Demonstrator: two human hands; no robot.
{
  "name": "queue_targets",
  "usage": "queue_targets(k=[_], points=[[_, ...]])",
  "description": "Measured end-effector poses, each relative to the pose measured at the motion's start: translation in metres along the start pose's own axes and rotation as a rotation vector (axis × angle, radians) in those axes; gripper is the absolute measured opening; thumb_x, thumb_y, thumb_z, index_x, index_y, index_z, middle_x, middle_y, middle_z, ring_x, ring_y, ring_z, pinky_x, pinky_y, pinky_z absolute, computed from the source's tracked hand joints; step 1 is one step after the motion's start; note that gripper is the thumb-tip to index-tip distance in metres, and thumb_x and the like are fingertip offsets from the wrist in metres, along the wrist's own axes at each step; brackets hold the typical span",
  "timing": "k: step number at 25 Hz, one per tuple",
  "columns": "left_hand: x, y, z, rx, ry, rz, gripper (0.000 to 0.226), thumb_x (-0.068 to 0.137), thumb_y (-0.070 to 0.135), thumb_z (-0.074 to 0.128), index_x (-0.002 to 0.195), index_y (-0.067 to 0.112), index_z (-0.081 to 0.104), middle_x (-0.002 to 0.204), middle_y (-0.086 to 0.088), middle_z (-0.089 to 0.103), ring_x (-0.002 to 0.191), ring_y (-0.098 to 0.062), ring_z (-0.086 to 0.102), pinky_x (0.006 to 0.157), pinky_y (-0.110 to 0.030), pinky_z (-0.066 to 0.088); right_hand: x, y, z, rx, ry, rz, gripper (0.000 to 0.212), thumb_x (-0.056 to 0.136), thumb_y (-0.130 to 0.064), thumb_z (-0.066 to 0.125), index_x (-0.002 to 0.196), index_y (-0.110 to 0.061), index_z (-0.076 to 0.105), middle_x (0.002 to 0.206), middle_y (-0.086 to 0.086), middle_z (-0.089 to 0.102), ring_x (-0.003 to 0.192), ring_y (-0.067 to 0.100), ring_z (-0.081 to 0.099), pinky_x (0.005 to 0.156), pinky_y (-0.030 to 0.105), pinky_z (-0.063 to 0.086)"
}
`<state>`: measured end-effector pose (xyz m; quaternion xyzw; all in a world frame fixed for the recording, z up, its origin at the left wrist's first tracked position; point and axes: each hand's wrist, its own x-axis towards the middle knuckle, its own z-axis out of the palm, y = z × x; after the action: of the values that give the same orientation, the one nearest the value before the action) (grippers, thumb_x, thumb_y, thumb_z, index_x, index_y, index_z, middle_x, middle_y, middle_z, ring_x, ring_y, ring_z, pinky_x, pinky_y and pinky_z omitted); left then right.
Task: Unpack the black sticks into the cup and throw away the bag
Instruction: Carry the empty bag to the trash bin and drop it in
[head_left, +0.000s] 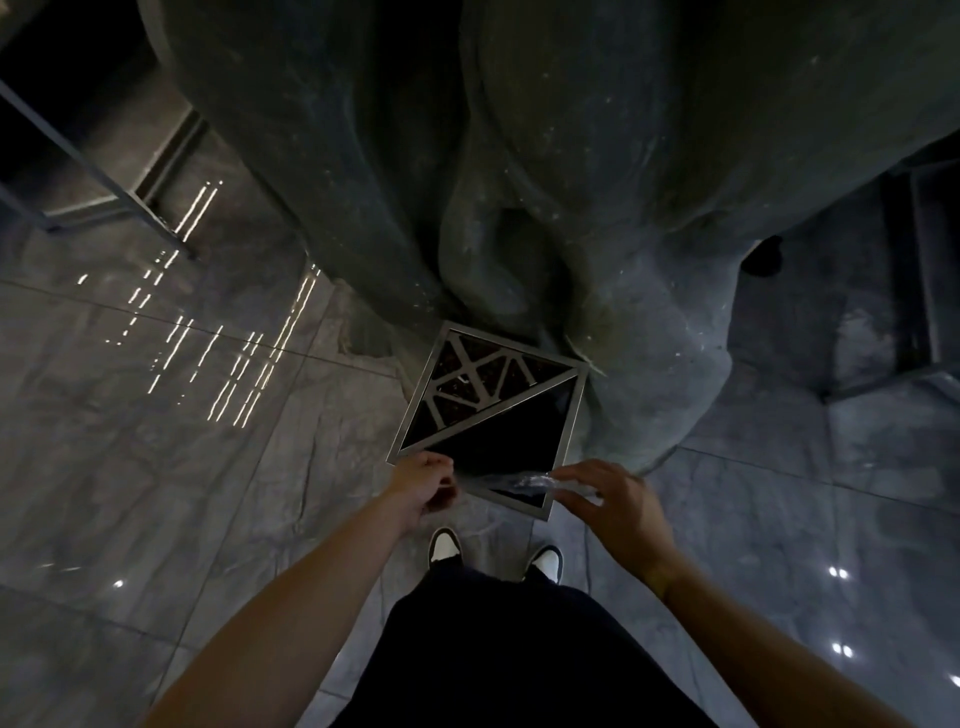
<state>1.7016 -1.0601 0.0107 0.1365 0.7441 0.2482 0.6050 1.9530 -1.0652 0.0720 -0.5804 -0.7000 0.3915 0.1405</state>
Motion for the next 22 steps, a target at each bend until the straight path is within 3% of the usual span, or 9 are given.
queue_targets(k=[2, 5, 8, 10, 12, 17, 22], points=[[-0.001, 0.0, -0.007, 0.212, 0.048, 0.109, 0.013, 0.098, 0.011, 0.049, 0.098, 0.016, 0.06, 0.089, -0.009, 0.062, 0.06, -0.019, 0.063, 0.048, -0.026, 0.048, 0.006, 0.002, 0.004, -0.024, -0.006, -0.006, 0.017, 0.088, -0.029, 0.066, 0.104, -0.025, 0.073, 0.103, -0.007, 0.071, 0.09, 0.007, 0.063, 0.078, 0.027, 0.054], [-0.014, -0.001, -0.019, 0.415, 0.095, 0.454, 0.033, 0.089, -0.002, 0.05, 0.115, 0.013, 0.063, 0.109, -0.014, 0.063, 0.089, -0.033, 0.065, 0.072, -0.039, 0.052, 0.017, 0.008, 0.008, -0.072, -0.02, -0.012, 0.014, 0.089, -0.031, 0.064, 0.098, -0.028, 0.075, 0.101, -0.008, 0.073, 0.087, 0.005, 0.063, 0.074, 0.025, 0.054], [-0.034, -0.005, -0.034, 0.645, -0.001, 0.761, 0.045, 0.08, 0.004, 0.06, 0.119, 0.025, 0.062, 0.113, 0.004, 0.058, 0.087, -0.014, 0.063, 0.074, -0.033, 0.053, 0.027, 0.013, 0.017, -0.161, -0.071, 0.002, 0.016, 0.091, -0.038, 0.06, 0.099, -0.035, 0.073, 0.104, -0.012, 0.071, 0.089, 0.005, 0.062, 0.073, 0.03, 0.056], [-0.042, -0.008, -0.04, 0.843, -0.065, 0.812, 0.047, 0.079, 0.018, 0.064, 0.124, 0.031, 0.058, 0.12, 0.014, 0.051, 0.085, 0.001, 0.057, 0.074, -0.024, 0.053, 0.033, 0.016, 0.025, -0.198, -0.084, 0.025, 0.017, 0.09, -0.043, 0.058, 0.1, -0.037, 0.072, 0.105, -0.013, 0.07, 0.089, 0.006, 0.062, 0.073, 0.034, 0.057], [-0.041, -0.008, -0.041, 0.959, -0.083, 0.8, 0.047, 0.08, 0.031, 0.068, 0.126, 0.032, 0.057, 0.123, 0.017, 0.048, 0.08, 0.004, 0.054, 0.073, -0.021, 0.051, 0.039, 0.02, 0.033, -0.183, -0.102, 0.045, 0.017, 0.089, -0.044, 0.06, 0.098, -0.038, 0.073, 0.104, -0.012, 0.071, 0.086, 0.007, 0.064, 0.071, 0.035, 0.057], [-0.022, -0.01, -0.032, 1.061, 0.031, 0.851, 0.022, 0.093, 0.033, 0.057, 0.111, 0.024, 0.066, 0.115, 0.007, 0.06, 0.092, -0.01, 0.062, 0.078, -0.033, 0.054, 0.05, 0.028, 0.044, -0.165, -0.195, 0.066, 0.018, 0.088, -0.039, 0.063, 0.103, -0.037, 0.073, 0.108, -0.007, 0.072, 0.089, 0.012, 0.067, 0.075, 0.036, 0.057], [-0.003, -0.018, -0.029, 1.212, 0.0, 0.897, 0.022, 0.098, 0.032, 0.048, 0.108, 0.021, 0.064, 0.113, 0.004, 0.06, 0.092, -0.016, 0.063, 0.073, -0.037, 0.054, 0.053, 0.037, 0.049, -0.328, -0.251, 0.014, 0.032, 0.09, -0.039, 0.059, 0.122, -0.036, 0.062, 0.117, -0.005, 0.068, 0.1, 0.012, 0.062, 0.077, 0.026, 0.05]])
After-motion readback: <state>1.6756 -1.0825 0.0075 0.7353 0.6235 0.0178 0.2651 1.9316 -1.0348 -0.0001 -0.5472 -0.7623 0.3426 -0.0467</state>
